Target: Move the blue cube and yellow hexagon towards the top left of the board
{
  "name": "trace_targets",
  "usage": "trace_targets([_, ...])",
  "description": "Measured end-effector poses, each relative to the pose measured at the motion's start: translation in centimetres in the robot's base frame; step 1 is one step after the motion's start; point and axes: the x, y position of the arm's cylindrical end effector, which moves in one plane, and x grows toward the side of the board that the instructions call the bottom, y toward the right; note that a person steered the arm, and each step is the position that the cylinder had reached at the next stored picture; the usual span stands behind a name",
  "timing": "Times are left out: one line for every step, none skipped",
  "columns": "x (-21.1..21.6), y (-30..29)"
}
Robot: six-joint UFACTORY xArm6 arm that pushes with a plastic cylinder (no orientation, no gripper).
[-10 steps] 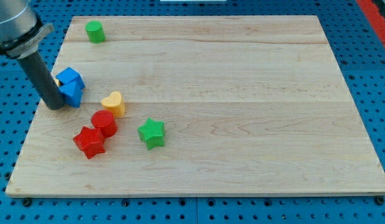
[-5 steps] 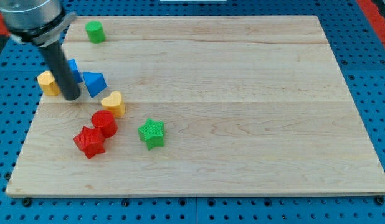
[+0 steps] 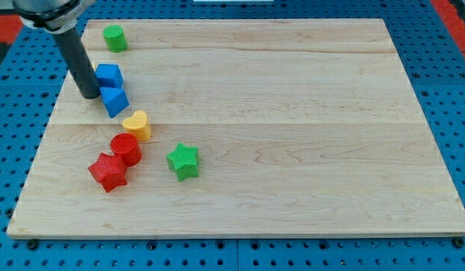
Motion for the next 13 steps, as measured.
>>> trace_targets([-2.6,0.1])
trace_targets([-3.8,0.1])
trace_targets([-1.7,-1.0])
trace_targets([-0.5,-6.7])
trace_targets([-4.6,-6.8])
trace_targets([-5.4,-2.4])
trace_targets([-4.2,-3.9])
trace_targets([-4.0,0.1])
trace_targets([-1.1,0.1])
trace_targets([-2.6,3.5])
trace_targets([-5.3,5.3])
trace_targets([-6.1,6.0])
trace_targets([-5.7,6.6])
